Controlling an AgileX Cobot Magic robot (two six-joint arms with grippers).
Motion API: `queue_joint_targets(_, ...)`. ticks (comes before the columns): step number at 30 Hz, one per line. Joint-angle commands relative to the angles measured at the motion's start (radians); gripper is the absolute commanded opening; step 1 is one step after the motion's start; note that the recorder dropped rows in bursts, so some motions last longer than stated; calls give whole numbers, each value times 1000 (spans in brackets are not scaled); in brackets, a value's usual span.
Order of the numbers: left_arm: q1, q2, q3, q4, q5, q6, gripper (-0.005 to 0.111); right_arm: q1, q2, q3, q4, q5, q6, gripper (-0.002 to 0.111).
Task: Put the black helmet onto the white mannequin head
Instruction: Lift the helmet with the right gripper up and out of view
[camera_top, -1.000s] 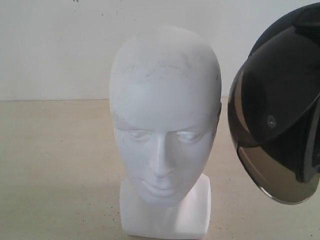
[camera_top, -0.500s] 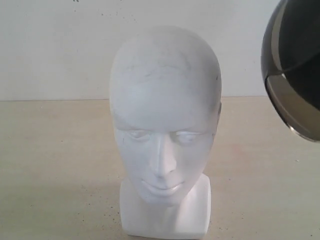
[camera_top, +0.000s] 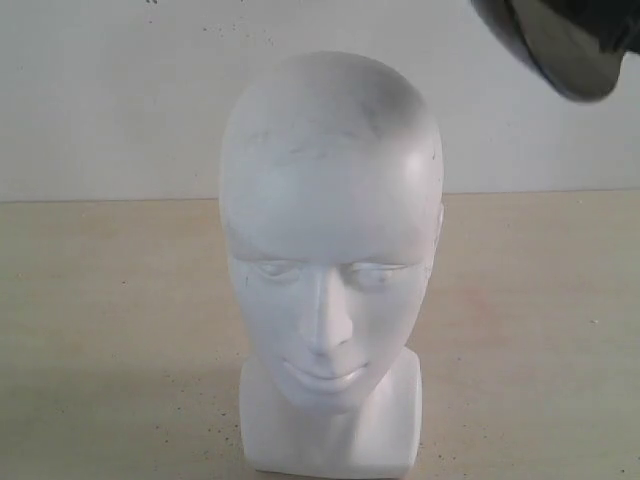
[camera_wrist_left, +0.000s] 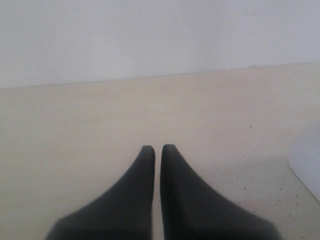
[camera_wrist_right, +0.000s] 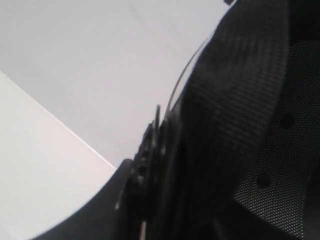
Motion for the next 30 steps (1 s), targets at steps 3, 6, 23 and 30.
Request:
queue_joint_targets(3, 0, -4, -3, -8, -4, 2, 4, -1, -1, -88, 165, -152, -19, 0)
queue_joint_targets(6, 0, -4, -3, -8, -4, 2, 4, -1, 18, -88, 321, -272, -87, 0)
queue_joint_targets(23, 0, -4, -3, -8, -4, 2, 4, -36, 407, -62, 935, -1296, -148, 0)
queue_joint_targets(30, 0, -4, -3, -8, -4, 2, 4, -118, 439, -31, 875, -1296, -10, 0)
